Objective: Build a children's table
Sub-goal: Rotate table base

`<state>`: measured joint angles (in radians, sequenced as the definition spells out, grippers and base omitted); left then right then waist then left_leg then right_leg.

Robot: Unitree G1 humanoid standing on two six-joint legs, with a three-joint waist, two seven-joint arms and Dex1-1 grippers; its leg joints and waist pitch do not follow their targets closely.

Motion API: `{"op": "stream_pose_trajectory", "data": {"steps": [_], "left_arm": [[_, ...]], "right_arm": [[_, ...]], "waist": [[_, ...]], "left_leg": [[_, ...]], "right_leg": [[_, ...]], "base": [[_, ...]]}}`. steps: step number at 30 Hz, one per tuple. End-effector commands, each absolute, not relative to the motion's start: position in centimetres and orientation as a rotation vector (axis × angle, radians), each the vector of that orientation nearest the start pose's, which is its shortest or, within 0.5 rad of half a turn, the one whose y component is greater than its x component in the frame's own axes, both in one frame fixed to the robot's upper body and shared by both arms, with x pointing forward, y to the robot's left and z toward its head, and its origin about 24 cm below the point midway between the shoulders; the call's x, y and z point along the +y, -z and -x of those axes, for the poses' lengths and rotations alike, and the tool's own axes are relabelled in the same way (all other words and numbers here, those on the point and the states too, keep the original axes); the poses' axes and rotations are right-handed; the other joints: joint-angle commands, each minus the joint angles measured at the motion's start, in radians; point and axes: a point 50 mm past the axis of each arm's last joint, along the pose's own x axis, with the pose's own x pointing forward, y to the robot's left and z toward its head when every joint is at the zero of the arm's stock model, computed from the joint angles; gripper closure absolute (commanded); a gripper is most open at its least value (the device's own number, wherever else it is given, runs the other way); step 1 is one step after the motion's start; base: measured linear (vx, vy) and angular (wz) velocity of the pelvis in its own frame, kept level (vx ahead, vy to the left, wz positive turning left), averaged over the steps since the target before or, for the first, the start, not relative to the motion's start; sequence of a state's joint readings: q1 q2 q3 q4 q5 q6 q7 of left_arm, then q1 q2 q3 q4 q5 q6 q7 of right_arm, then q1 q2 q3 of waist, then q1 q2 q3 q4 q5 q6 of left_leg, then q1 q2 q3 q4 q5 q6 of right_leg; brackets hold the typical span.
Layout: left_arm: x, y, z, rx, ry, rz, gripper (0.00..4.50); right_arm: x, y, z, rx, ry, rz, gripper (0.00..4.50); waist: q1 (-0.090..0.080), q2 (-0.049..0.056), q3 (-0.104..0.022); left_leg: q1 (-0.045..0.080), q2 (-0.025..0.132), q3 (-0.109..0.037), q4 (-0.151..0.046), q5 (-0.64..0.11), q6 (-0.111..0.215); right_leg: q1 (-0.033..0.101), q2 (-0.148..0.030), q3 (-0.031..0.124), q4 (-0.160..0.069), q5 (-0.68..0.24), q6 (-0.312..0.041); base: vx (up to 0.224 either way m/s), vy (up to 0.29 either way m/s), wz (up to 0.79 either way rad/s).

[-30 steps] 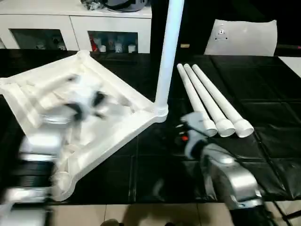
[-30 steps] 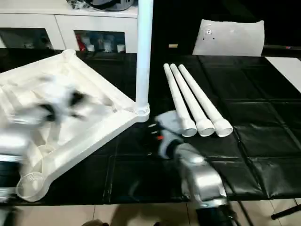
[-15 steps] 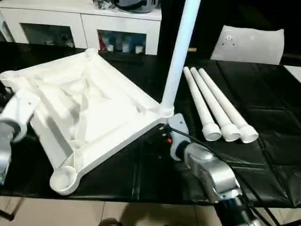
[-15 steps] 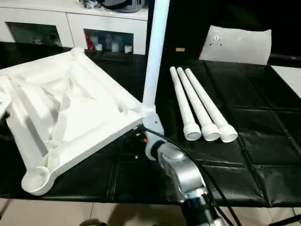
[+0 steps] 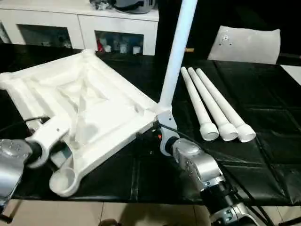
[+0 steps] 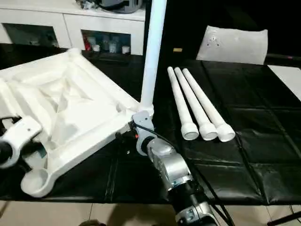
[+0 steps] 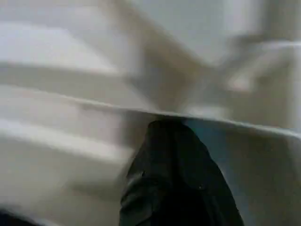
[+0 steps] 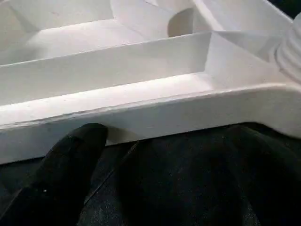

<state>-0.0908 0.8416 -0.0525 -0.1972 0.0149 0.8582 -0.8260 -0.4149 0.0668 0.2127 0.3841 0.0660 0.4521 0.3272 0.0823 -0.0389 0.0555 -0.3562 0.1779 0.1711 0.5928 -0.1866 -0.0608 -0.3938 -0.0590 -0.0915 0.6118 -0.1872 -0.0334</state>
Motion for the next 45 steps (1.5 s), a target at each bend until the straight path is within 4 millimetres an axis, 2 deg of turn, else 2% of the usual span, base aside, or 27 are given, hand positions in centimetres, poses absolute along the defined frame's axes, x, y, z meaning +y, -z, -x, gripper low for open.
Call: {"op": "stream_pose_trajectory", "data": {"steps": [1, 2, 3, 4, 5, 6, 7, 8, 11, 13, 14, 16, 17, 19, 23, 24, 26, 27, 29, 37, 38, 39, 41, 45], "left_arm": [[24.1, -7.1, -22.3, 0.886, 0.755, -0.459, 4.45], [23.6, -7.1, -21.9, 0.894, 0.795, -0.434, 4.45], [23.0, -7.2, -21.7, 0.883, 0.848, -0.422, 4.45], [22.5, -7.2, -21.5, 0.881, 0.879, -0.400, 4.45], [22.0, -7.2, -21.4, 0.874, 0.908, -0.388, 4.45], [21.5, -7.2, -21.3, 0.860, 0.946, -0.380, 4.45], [20.7, -7.4, -21.2, 0.846, 0.985, -0.351, 4.45], [20.5, -7.4, -21.2, 0.843, 0.992, -0.335, 4.45], [19.2, -7.3, -21.6, 0.793, 1.035, -0.321, 4.45], [18.9, -7.3, -21.8, 0.779, 1.038, -0.321, 4.45], [18.2, -7.4, -22.2, 0.740, 1.043, -0.324, 4.45], [17.6, -7.5, -22.8, 0.698, 1.036, -0.321, 4.45], [17.4, -7.5, -23.1, 0.683, 1.031, -0.321, 4.45], [17.1, -7.5, -23.7, 0.652, 1.008, -0.333, 4.45], [16.2, -7.7, -25.0, 0.580, 0.982, -0.311, 4.45], [15.7, -7.8, -25.2, 0.566, 0.997, -0.286, 4.45], [15.2, -7.9, -25.4, 0.547, 0.995, -0.275, 4.45], [15.0, -8.0, -25.6, 0.536, 0.993, -0.266, 4.45], [14.7, -8.1, -25.9, 0.516, 0.980, -0.259, 4.45], [14.7, -8.6, -27.7, 0.435, 0.873, -0.273, 4.45], [14.7, -8.6, -27.8, 0.432, 0.864, -0.278, 4.45], [14.7, -8.6, -27.8, 0.432, 0.863, -0.279, 4.45], [14.8, -8.6, -27.9, 0.430, 0.844, -0.289, 4.45], [15.1, -9.4, -28.5, 0.370, 0.787, -0.288, 4.45]], "right_arm": [[-3.6, -3.1, -30.5, 0.417, -0.646, -0.009, 0.00], [-3.6, -3.1, -30.6, 0.415, -0.650, -0.012, 0.00], [-3.6, -3.0, -30.7, 0.415, -0.648, -0.013, 0.00], [-3.8, -3.0, -30.7, 0.416, -0.643, -0.010, 0.00], [-3.9, -2.9, -30.7, 0.418, -0.649, -0.005, 0.00], [-4.0, -2.8, -30.7, 0.418, -0.650, 0.003, 0.00], [-4.3, -2.8, -30.8, 0.418, -0.645, 0.010, 0.00], [-4.5, -2.7, -30.9, 0.418, -0.638, 0.010, 0.00], [-5.2, -2.5, -30.8, 0.426, -0.635, 0.023, 0.00], [-5.4, -2.4, -30.9, 0.427, -0.633, 0.029, 0.00], [-5.7, -2.4, -30.9, 0.430, -0.625, 0.027, 0.00], [-6.0, -2.3, -31.0, 0.429, -0.620, 0.031, 0.00], [-6.0, -2.3, -31.0, 0.427, -0.617, 0.033, 0.00], [-6.1, -2.4, -31.1, 0.424, -0.611, 0.037, 0.00], [-6.3, -2.6, -31.2, 0.417, -0.601, 0.023, 0.00], [-6.3, -2.7, -31.3, 0.414, -0.601, 0.030, 0.00], [-6.3, -2.8, -31.4, 0.410, -0.599, 0.026, 0.00], [-6.2, -2.9, -31.5, 0.406, -0.600, 0.026, 0.00], [-6.1, -3.1, -31.6, 0.399, -0.598, 0.023, 0.00], [-6.0, -3.3, -31.8, 0.388, -0.598, 0.019, 0.00], [-6.1, -3.4, -31.9, 0.379, -0.596, 0.032, 0.00], [-6.1, -3.5, -31.9, 0.375, -0.595, 0.037, 0.00], [-6.5, -4.2, -32.2, 0.358, -0.563, 0.030, 0.00], [-7.1, -6.3, -33.3, 0.310, -0.491, 0.074, 0.00]], "waist": [[-0.007, 0.034, -0.047], [-0.009, 0.038, -0.042], [-0.010, 0.033, -0.042], [-0.010, 0.032, -0.042], [-0.012, 0.035, -0.042], [-0.014, 0.034, -0.042], [-0.021, 0.027, -0.042], [-0.024, 0.032, -0.044], [-0.033, 0.026, -0.046], [-0.034, 0.024, -0.046], [-0.035, 0.025, -0.047], [-0.036, 0.021, -0.048], [-0.034, 0.026, -0.050], [-0.037, 0.025, -0.048], [-0.038, 0.022, -0.051], [-0.037, 0.031, -0.050], [-0.038, 0.025, -0.053], [-0.036, 0.030, -0.054], [-0.038, 0.023, -0.053], [-0.040, 0.023, -0.053], [-0.041, 0.027, -0.053], [-0.041, 0.027, -0.054], [-0.040, 0.023, -0.053], [-0.044, 0.022, -0.054]], "left_leg": [[0.022, 0.059, -0.030, -0.090, -0.354, -0.066], [0.026, 0.058, -0.029, -0.091, -0.387, -0.070], [0.029, 0.056, -0.029, -0.089, -0.397, -0.071], [0.025, 0.056, -0.031, -0.091, -0.396, -0.071], [0.026, 0.055, -0.032, -0.091, -0.398, -0.072], [0.025, 0.055, -0.033, -0.092, -0.398, -0.071], [0.024, 0.056, -0.032, -0.091, -0.394, -0.070], [0.023, 0.055, -0.033, -0.090, -0.386, -0.071], [0.017, 0.052, -0.031, -0.088, -0.352, -0.062], [0.020, 0.052, -0.029, -0.085, -0.354, -0.057], [0.014, 0.051, -0.030, -0.086, -0.341, -0.052], [0.015, 0.051, -0.028, -0.083, -0.318, -0.049], [0.016, 0.052, -0.027, -0.082, -0.313, -0.049], [0.014, 0.052, -0.027, -0.084, -0.316, -0.048], [0.015, 0.051, -0.026, -0.081, -0.308, -0.044], [0.015, 0.051, -0.027, -0.081, -0.307, -0.046], [0.013, 0.053, -0.027, -0.082, -0.294, -0.046], [0.014, 0.053, -0.028, -0.081, -0.292, -0.047], [0.012, 0.051, -0.025, -0.080, -0.290, -0.041], [0.011, 0.052, -0.026, -0.079, -0.282, -0.035], [0.012, 0.053, -0.026, -0.080, -0.284, -0.037], [0.013, 0.053, -0.026, -0.079, -0.284, -0.038], [0.011, 0.053, -0.026, -0.079, -0.280, -0.036], [0.010, 0.052, -0.025, -0.079, -0.260, -0.037]], "right_leg": [[0.026, -0.096, 0.075, -0.082, -0.334, -0.146], [0.022, -0.092, 0.074, -0.086, -0.367, -0.140], [0.021, -0.093, 0.074, -0.088, -0.382, -0.136], [0.027, -0.094, 0.074, -0.089, -0.403, -0.126], [0.027, -0.094, 0.074, -0.091, -0.411, -0.121], [0.027, -0.094, 0.073, -0.092, -0.411, -0.119], [0.028, -0.092, 0.074, -0.091, -0.408, -0.119], [0.030, -0.093, 0.073, -0.089, -0.400, -0.120], [0.035, -0.092, 0.074, -0.087, -0.382, -0.121], [0.033, -0.092, 0.074, -0.090, -0.391, -0.120], [0.038, -0.092, 0.073, -0.090, -0.397, -0.117], [0.038, -0.090, 0.073, -0.090, -0.388, -0.116], [0.037, -0.091, 0.073, -0.089, -0.377, -0.119], [0.037, -0.086, 0.071, -0.089, -0.363, -0.122], [0.040, -0.089, 0.072, -0.089, -0.353, -0.125], [0.039, -0.090, 0.072, -0.088, -0.349, -0.128], [0.043, -0.088, 0.071, -0.085, -0.316, -0.136], [0.043, -0.088, 0.071, -0.083, -0.307, -0.139], [0.045, -0.088, 0.071, -0.085, -0.305, -0.144], [0.045, -0.089, 0.070, -0.086, -0.315, -0.143], [0.044, -0.088, 0.070, -0.086, -0.305, -0.143], [0.044, -0.088, 0.069, -0.085, -0.301, -0.144], [0.046, -0.089, 0.070, -0.084, -0.298, -0.148], [0.048, -0.086, 0.070, -0.079, -0.279, -0.147]], "base": [[0.000, 0.000, 0.00], [0.000, 0.000, 0.00], [0.000, 0.000, 0.00], [0.000, 0.000, 0.00], [0.000, 0.000, 0.00], [0.000, 0.000, 0.00], [0.000, 0.000, 0.00], [0.000, 0.000, 0.00], [0.000, 0.000, 0.00], [0.000, 0.000, 0.00], [0.000, 0.000, 0.00], [0.000, 0.000, 0.00], [0.000, 0.000, 0.00], [0.000, 0.000, 0.00], [0.000, 0.000, 0.00], [0.000, 0.000, 0.00], [0.000, 0.000, 0.00], [0.000, 0.000, 0.00], [0.000, 0.000, 0.00], [0.000, 0.000, 0.00], [0.000, 0.000, 0.00], [0.000, 0.000, 0.00], [0.000, 0.000, 0.00], [0.000, 0.000, 0.00]]}}
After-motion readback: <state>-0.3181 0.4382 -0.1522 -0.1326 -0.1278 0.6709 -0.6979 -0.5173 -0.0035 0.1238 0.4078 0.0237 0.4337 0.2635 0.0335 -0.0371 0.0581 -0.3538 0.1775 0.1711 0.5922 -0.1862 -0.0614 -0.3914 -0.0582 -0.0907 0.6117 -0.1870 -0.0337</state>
